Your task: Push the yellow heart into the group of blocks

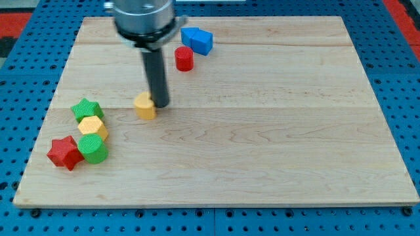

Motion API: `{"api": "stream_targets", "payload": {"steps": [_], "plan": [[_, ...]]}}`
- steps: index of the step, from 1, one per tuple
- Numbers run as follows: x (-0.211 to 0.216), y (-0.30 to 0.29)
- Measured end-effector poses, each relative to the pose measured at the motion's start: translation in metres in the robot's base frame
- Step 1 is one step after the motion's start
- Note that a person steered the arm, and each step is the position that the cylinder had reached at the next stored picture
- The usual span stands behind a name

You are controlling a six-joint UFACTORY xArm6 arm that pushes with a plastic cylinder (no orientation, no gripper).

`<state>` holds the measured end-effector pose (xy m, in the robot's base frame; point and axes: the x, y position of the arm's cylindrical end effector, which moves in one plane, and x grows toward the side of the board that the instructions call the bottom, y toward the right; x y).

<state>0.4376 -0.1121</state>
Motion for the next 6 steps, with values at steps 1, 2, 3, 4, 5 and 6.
{"api": "stream_targets", "payload": {"steps": [1,2,3,4,5,6], "plan": [[0.000,0.004],[0.000,-0.013],[0.002,-0.030],[0.008,-0.043],[0.004,-0.008],[-0.056,0.105]]}}
